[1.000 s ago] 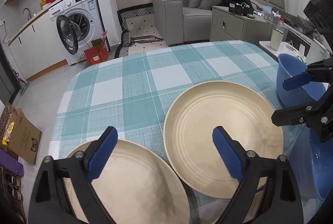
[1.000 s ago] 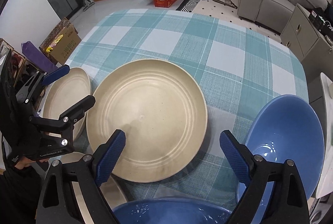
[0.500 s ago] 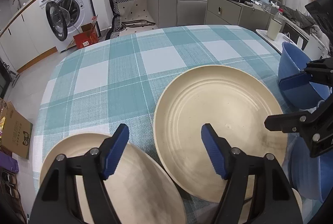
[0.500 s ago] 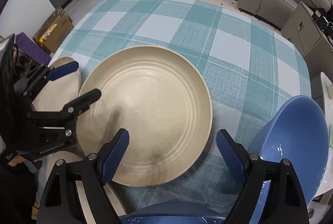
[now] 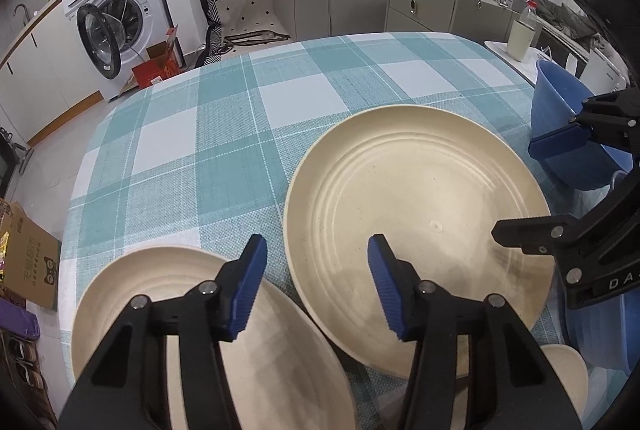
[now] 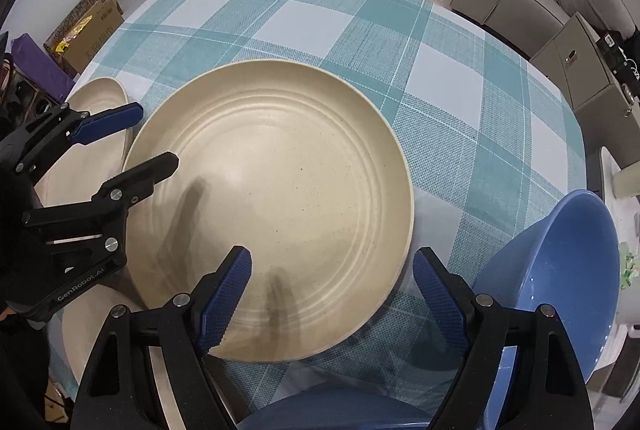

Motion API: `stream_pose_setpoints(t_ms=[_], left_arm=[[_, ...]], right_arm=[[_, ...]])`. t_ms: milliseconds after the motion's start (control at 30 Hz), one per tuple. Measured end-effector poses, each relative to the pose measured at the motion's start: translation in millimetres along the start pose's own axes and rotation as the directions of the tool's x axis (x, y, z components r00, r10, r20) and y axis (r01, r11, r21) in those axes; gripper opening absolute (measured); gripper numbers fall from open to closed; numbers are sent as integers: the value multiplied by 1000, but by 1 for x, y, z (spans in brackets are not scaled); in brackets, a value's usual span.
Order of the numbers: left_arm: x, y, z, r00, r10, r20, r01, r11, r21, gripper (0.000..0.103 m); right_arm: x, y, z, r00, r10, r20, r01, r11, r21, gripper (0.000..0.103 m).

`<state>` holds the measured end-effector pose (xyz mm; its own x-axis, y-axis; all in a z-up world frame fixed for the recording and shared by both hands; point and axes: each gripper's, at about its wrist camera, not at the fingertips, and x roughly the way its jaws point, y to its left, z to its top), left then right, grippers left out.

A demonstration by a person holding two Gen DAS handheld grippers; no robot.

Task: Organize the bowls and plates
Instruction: 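Close the right gripper on the rim of the large cream plate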

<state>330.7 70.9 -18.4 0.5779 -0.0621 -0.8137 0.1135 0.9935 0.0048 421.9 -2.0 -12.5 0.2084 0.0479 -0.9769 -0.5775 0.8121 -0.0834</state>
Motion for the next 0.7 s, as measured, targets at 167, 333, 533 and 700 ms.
stream_pose_setpoints(t_ms=[167, 333, 533, 700], left_arm=[[4, -3, 0, 1000, -11, -10, 11, 1000, 0, 46], [7, -3, 1, 1000, 1, -12, -1, 1000, -6, 42], [6, -4, 0, 1000, 5, -12, -5, 1000, -4, 42], [6, -4, 0, 1000, 10, -12, -10, 1000, -1, 42]], right_arm=[[3, 3, 1, 1000, 6, -9, -6, 1000, -7, 83], [0, -2, 2, 1000, 16, -9, -16, 1000, 17, 77], [-5, -9, 1, 1000, 10, -10, -9, 999, 40, 77], [-5, -9, 1, 1000, 5, -26, -4, 999, 46, 77]])
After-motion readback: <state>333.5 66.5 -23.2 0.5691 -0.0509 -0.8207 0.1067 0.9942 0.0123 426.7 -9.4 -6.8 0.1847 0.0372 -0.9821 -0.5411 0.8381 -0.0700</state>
